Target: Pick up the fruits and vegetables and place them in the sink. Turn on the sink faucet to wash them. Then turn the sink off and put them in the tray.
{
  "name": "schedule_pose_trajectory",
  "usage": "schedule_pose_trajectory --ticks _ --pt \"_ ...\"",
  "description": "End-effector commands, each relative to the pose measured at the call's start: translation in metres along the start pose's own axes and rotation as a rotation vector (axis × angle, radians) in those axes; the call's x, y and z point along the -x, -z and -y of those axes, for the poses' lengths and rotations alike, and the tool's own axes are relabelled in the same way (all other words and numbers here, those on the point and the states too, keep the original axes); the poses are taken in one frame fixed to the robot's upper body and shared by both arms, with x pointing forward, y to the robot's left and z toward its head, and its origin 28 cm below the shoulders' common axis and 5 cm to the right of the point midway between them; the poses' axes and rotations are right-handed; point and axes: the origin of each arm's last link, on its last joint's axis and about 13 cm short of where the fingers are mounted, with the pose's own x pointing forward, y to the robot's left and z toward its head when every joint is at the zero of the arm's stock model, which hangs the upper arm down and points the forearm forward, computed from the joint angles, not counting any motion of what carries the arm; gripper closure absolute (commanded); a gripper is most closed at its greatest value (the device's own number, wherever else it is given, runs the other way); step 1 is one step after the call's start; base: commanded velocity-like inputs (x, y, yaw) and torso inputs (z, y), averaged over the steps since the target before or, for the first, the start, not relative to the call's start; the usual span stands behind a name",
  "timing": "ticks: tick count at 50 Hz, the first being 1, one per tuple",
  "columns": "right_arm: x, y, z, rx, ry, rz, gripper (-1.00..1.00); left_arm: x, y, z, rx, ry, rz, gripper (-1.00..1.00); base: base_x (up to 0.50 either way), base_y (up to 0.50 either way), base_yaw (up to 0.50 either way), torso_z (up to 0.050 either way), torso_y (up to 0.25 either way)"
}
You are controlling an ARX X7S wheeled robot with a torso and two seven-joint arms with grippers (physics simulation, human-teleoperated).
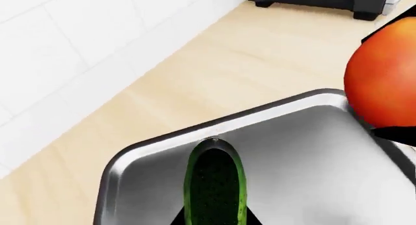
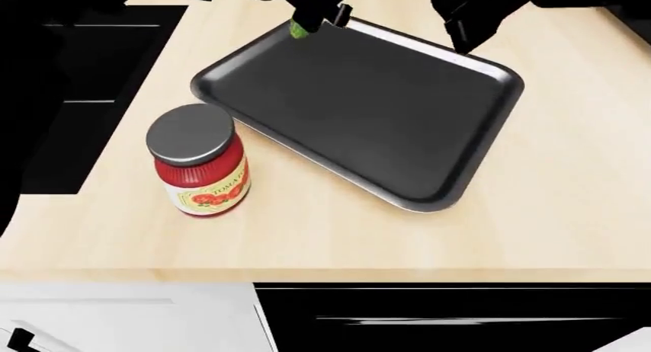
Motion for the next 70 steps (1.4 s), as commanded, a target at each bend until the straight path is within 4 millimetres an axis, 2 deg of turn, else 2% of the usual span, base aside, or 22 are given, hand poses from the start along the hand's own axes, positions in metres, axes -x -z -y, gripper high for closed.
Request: schedule_pose_trajectory --ticks 1,12,26,27,44,56,62,70 --pt "-0.036 0.013 -0.003 0.051 -0.035 -0.124 1.0 -0.005 -0.002 -0.006 -0.085 -0.007 -0.099 1.0 0.0 0.0 0.0 0.0 0.0" --pt "-0.066 0.039 -0.017 0.078 -0.085 -0.243 1.0 -0.002 -0.006 -0.009 -0.091 -0.033 -0.105 1.0 0.0 0.0 0.0 0.0 0.0" --pt "-0.093 0.057 -0.035 0.08 -0.143 -0.29 1.0 -0.002 -0.008 -0.006 -0.082 -0.028 -0.097 1.0 0.0 0.0 0.0 0.0 0.001" --pt "-0.093 0.055 -0.033 0.072 -0.135 -0.288 -1.0 -0.002 -0.008 -0.006 -0.08 -0.023 -0.097 1.0 0.0 0.0 0.0 0.0 0.0" --pt "-0.07 0.019 -0.016 0.025 -0.102 -0.166 -1.0 -0.001 -0.008 -0.006 -0.077 0.026 -0.133 1.0 0.0 0.0 0.0 0.0 0.0" --pt "-0.043 -0.004 0.0 0.003 -0.046 -0.08 -1.0 0.0 -0.009 -0.007 -0.095 0.082 -0.243 1.0 0.0 0.0 0.0 0.0 0.0" --pt "-0.028 -0.005 0.005 -0.008 -0.023 -0.061 -1.0 0.0 -0.009 -0.007 -0.095 0.107 -0.271 1.0 0.0 0.0 0.0 0.0 0.0" --pt "-0.018 -0.004 0.007 -0.022 0.0 -0.048 -1.0 0.0 -0.009 -0.007 -0.091 0.118 -0.278 1.0 0.0 0.0 0.0 0.0 0.0"
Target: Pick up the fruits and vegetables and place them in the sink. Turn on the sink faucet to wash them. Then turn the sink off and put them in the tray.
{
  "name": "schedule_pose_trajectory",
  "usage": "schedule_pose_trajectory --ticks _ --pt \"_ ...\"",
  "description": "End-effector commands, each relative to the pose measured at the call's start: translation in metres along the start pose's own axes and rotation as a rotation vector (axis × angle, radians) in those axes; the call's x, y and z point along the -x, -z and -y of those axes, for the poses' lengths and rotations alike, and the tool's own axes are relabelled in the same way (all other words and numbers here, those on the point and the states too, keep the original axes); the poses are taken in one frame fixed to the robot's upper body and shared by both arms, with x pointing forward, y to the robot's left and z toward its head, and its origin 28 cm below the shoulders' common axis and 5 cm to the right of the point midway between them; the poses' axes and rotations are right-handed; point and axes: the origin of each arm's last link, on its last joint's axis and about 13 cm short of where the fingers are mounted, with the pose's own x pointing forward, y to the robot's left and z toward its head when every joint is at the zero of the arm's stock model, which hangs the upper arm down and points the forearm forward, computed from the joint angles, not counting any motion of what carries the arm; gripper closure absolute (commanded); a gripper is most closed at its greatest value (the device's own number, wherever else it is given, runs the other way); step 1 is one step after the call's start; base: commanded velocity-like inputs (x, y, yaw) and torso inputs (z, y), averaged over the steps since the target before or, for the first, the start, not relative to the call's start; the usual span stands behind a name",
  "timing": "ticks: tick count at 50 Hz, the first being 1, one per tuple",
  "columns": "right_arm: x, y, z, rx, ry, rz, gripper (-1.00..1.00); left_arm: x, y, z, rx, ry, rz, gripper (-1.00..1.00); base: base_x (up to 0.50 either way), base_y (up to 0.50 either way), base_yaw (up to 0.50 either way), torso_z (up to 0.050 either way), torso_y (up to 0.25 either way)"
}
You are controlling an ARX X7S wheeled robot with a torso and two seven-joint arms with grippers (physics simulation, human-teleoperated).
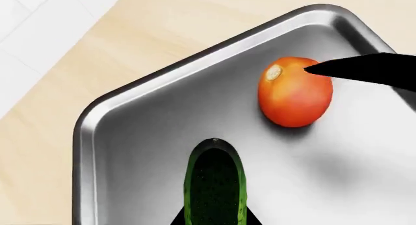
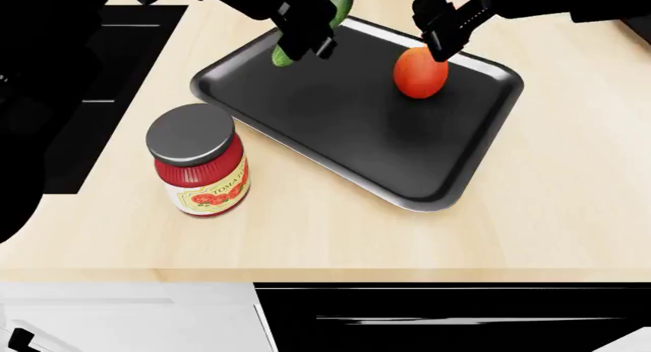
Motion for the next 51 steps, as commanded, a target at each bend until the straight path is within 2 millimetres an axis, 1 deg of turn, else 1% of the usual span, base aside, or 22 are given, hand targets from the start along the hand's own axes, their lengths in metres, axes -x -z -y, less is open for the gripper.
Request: schedule_pose_trajectory --ticks 1,9,17,18,26,34,38,42,45,51 --pt "0.019 -0.002 0.005 -0.02 0.035 0.035 -1.0 0.002 -0.001 0.0 0.001 0.025 -0.028 1.0 0.0 0.0 0.0 0.0 0.0" --pt "0.028 -0.001 0.003 -0.024 0.037 0.048 -1.0 0.002 -0.001 0.0 0.0 0.035 -0.04 1.0 0.0 0.0 0.0 0.0 0.0" --pt "0.032 -0.001 0.0 -0.024 0.036 0.06 -1.0 0.002 -0.001 0.0 0.003 0.043 -0.058 1.0 0.0 0.0 0.0 0.0 0.001" --pt "0.032 -0.001 0.0 -0.025 0.037 0.061 -1.0 0.002 -0.001 0.0 0.003 0.044 -0.059 -1.0 0.0 0.0 0.0 0.0 0.0" --pt "0.028 -0.001 0.0 -0.028 0.032 0.067 -1.0 0.002 -0.001 0.0 0.002 0.04 -0.066 -1.0 0.0 0.0 0.0 0.0 0.0" --pt "0.031 -0.002 0.0 -0.03 0.03 0.074 -1.0 0.002 -0.001 0.0 0.003 0.036 -0.055 -1.0 0.0 0.0 0.0 0.0 0.0" --pt "0.033 -0.004 0.0 -0.034 0.03 0.085 -1.0 0.001 -0.001 0.0 0.015 0.034 -0.024 -1.0 0.0 0.0 0.0 0.0 0.0" --pt "0.037 -0.005 -0.001 -0.054 0.031 0.116 -1.0 0.0 0.0 0.001 0.068 0.051 0.063 -1.0 0.0 0.0 0.0 0.0 0.0" --pt "0.044 -0.004 -0.001 -0.075 0.037 0.152 -1.0 -0.002 0.0 0.001 0.108 0.041 0.167 -1.0 0.0 0.0 0.0 0.0 0.0" --pt "0.061 0.006 -0.004 -0.141 0.066 0.229 -1.0 -0.004 0.002 0.003 0.213 0.007 0.347 -1.0 0.0 0.0 0.0 0.0 0.0"
